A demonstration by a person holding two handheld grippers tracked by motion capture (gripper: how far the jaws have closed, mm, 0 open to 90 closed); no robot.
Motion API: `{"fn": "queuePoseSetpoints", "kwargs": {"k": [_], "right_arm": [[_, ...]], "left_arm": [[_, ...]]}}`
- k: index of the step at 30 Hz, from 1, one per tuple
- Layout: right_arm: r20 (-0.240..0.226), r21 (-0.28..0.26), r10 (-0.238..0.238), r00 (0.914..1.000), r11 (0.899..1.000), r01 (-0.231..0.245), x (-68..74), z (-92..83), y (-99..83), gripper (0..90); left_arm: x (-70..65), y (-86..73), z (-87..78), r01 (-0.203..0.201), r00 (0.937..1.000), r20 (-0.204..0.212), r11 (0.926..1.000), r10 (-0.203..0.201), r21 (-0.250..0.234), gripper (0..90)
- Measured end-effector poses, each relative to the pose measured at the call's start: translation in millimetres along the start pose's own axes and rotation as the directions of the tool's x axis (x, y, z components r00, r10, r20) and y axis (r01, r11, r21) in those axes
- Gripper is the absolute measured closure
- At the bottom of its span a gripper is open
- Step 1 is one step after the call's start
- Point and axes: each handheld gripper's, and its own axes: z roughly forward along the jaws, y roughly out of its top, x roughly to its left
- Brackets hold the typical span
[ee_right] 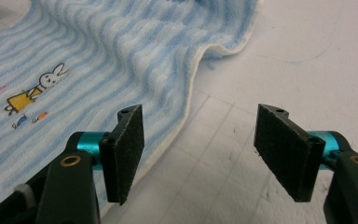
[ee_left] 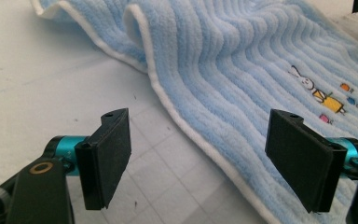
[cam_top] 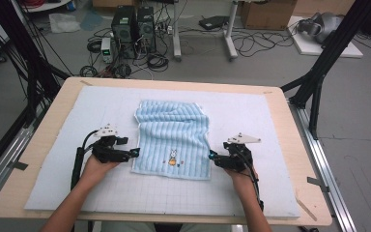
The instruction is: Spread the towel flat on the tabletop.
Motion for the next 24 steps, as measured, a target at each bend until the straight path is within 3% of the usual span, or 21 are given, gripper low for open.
{"fn": "queuePoseSetpoints", "kwargs": {"k": [6,9,11,14,18,24], "right_arm": [[0.008,0.002,-0.003,1.0000,1.000,0.002,7.7,-6.7,-9.9,34.5],[0.005,0.015,-0.011,0.9999,1.000,0.011,11.2,-8.0,-14.1,35.4],[0.001,0.018,-0.013,0.9999,1.000,0.013,13.7,-9.3,-15.9,35.9],[-0.012,0.023,-0.019,0.9997,1.000,0.019,17.2,-10.2,-18.1,36.3],[-0.015,0.028,-0.037,0.9992,0.999,0.037,19.6,-9.8,-19.4,37.1],[-0.038,0.037,-0.030,0.9988,0.999,0.032,20.8,-6.8,-19.7,40.3]], "left_arm": [[-12.9,-4.2,0.7,-0.029,0.9987,0.043,0.9987,0.028,0.042,37.0],[-21.4,-4.9,3.7,-0.081,0.9956,0.052,0.9938,0.077,0.076,45.8],[-26.6,-4.9,4.7,-0.136,0.9905,0.033,0.9860,0.134,0.096,50.5],[-30.7,-5.9,4.3,-0.168,0.9853,-0.013,0.9806,0.170,0.101,61.7],[-32.2,-7.6,2.1,-0.172,0.9850,0.028,0.9798,0.170,0.102,84.0],[-34.8,-12.9,-4.4,-0.158,0.9848,0.089,0.9821,0.149,0.103,85.6]]}}
